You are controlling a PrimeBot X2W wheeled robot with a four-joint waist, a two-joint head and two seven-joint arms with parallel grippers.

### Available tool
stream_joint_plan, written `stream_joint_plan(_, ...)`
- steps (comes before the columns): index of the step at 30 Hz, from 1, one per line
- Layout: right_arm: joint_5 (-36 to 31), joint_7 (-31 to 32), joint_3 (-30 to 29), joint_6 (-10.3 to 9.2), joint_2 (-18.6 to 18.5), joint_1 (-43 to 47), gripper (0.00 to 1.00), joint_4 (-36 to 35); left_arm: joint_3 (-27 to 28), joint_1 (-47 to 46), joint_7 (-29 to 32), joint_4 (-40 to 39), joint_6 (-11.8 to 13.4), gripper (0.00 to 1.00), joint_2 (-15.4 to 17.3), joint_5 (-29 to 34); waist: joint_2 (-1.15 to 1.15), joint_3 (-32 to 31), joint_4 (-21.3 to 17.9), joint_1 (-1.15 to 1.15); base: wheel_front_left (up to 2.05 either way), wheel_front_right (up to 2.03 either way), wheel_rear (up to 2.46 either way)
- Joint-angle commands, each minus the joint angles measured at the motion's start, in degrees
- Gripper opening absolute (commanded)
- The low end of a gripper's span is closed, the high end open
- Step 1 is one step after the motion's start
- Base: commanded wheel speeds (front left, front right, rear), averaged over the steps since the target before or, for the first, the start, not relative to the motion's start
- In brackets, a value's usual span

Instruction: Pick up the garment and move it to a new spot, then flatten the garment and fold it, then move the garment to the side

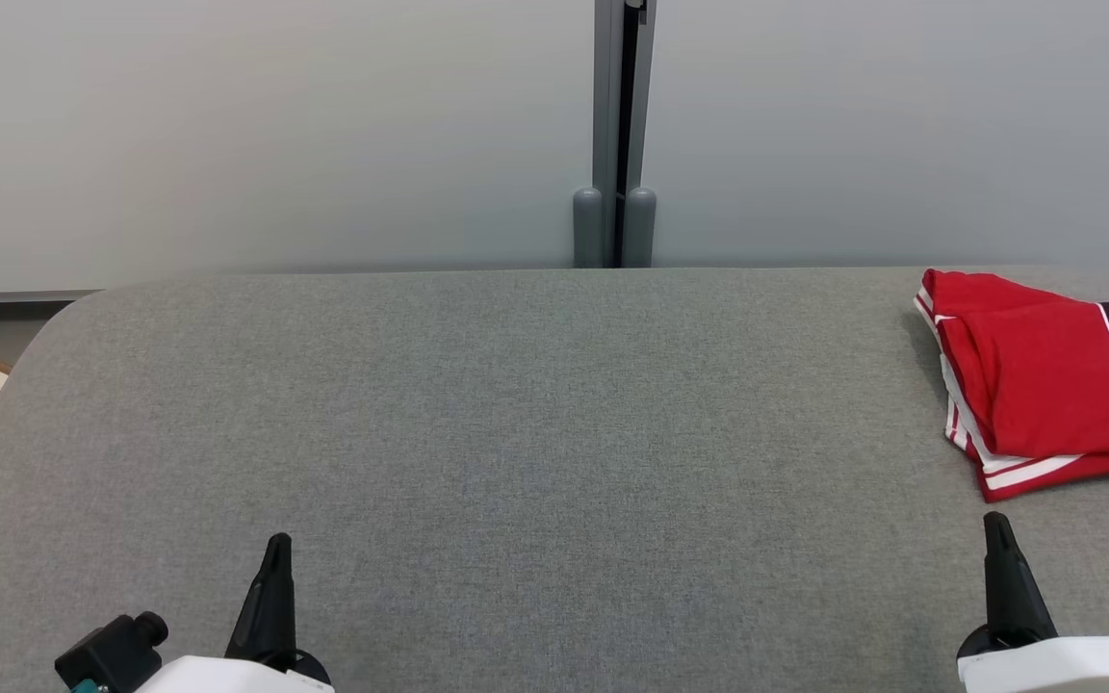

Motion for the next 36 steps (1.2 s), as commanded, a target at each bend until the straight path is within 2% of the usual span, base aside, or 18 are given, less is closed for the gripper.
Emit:
stream_joint_plan(1, 2.3, 0.6, -0.4, -0.03, -0.3, -1.6, 0.00, -0.6, 0.6, -1.8, 0.3, -0.4, -0.6, 0.00, 0.4, -2.2, 0.00, 0.1, 0.0, 0.00, 0.00, 0.00, 0.00)
stream_joint_plan(36, 25.8, 6.6, -3.0, -0.07, 0.0, -5.2, 0.00, -0.1, 5.3, -6.4, 6.0, 1.6, -3.7, 0.00, 0.7, -25.8, 0.00, 1.2, -0.2, 0.00, 0.00, 0.00, 0.00)
